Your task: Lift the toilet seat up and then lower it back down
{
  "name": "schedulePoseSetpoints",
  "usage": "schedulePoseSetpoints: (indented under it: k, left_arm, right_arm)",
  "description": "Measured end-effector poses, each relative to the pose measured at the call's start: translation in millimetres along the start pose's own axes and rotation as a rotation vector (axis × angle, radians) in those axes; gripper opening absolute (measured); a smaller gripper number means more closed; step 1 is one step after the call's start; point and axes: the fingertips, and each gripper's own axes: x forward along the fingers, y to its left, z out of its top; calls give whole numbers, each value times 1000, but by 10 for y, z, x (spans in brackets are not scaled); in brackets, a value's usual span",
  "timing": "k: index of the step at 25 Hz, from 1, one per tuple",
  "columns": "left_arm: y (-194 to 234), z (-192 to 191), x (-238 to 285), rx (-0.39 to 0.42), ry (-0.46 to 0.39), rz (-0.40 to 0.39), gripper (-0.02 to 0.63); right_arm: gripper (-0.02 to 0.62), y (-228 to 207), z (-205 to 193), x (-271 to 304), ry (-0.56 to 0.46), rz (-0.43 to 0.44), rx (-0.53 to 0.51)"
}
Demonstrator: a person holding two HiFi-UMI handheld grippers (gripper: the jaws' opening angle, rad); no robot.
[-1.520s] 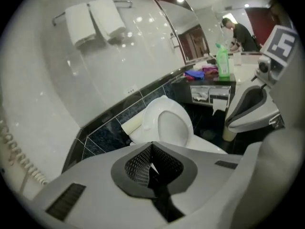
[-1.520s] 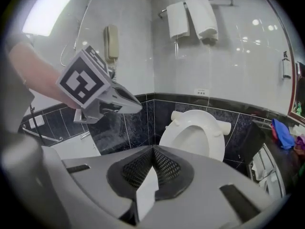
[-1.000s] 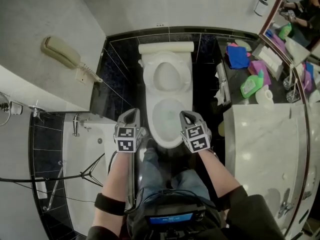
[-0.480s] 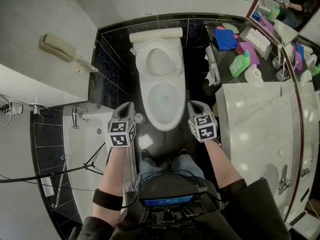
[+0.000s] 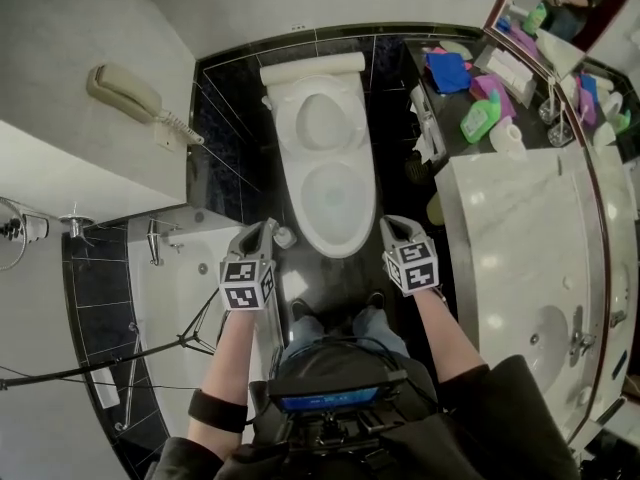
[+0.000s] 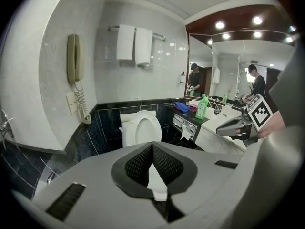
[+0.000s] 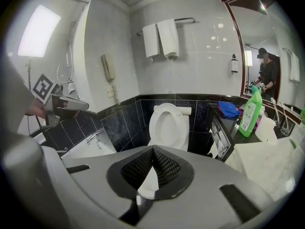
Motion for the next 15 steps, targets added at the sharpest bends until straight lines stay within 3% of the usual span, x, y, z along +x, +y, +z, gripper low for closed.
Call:
schedulePoseSetpoints:
  k: [6, 15]
  left_arm:
    - [19, -214, -189, 1, 13, -11, 0]
    - [-37, -355, -315, 6, 13, -30, 0]
  right_arm:
    - [9, 326, -150, -27, 18, 22, 10]
    - [9, 436, -231, -130, 24, 0, 4]
